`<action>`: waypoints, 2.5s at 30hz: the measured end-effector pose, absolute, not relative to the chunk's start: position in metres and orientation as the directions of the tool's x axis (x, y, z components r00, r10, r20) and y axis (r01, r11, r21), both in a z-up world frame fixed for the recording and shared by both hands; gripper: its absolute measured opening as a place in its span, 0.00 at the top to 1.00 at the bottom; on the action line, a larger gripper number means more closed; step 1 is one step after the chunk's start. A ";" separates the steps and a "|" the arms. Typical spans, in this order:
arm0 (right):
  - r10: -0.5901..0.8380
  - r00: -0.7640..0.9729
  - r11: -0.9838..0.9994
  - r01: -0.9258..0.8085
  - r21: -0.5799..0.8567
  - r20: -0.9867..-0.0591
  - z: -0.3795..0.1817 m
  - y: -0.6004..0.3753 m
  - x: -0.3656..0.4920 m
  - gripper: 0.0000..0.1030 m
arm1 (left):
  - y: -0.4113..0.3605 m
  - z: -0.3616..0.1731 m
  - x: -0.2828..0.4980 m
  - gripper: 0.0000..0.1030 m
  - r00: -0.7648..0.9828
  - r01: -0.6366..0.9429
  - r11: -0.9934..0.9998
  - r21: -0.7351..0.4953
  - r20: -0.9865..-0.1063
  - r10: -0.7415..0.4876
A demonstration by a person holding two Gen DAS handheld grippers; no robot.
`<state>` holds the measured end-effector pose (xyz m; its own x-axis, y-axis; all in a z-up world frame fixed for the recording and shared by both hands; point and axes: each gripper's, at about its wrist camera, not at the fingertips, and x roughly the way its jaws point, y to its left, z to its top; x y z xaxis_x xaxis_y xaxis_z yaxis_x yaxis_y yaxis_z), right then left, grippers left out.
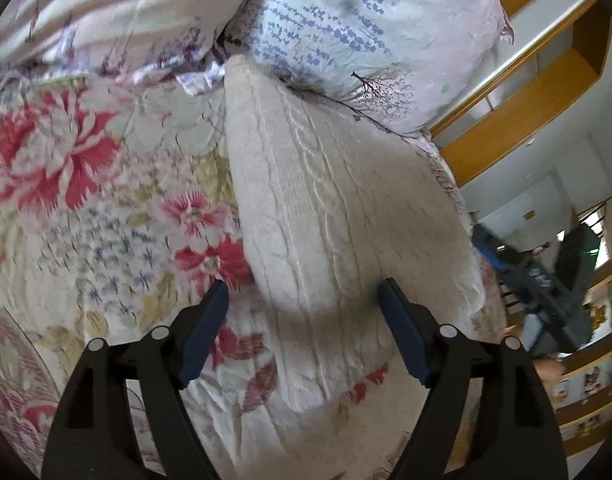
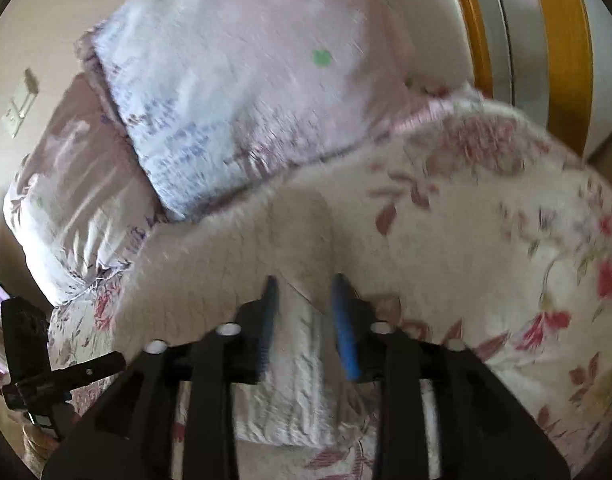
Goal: Fold small clothes
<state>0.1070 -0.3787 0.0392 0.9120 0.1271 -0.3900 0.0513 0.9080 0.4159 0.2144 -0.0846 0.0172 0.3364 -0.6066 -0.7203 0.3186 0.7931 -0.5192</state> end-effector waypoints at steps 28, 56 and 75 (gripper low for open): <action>0.177 0.933 0.901 -0.026 0.433 -0.313 0.047 -0.373 0.102 0.63 | -0.109 0.023 0.225 0.19 0.392 0.369 0.844 -0.390 -0.758 -0.522; 0.302 0.828 0.873 -0.041 0.487 -0.472 0.025 -0.380 0.120 0.53 | -0.099 0.028 0.236 0.18 0.355 0.370 0.790 -0.488 -0.712 -0.606; 0.591 0.664 0.648 -0.052 0.760 -0.458 0.003 -0.433 0.210 0.33 | -0.078 -0.007 0.287 0.30 0.193 0.170 0.612 -0.772 -0.583 -0.789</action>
<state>0.2104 -0.4333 0.0029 0.6639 0.5910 -0.4581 -0.0519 0.6476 0.7602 0.2872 -0.0783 -0.0073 0.1928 -0.7893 -0.5829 0.1698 0.6120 -0.7725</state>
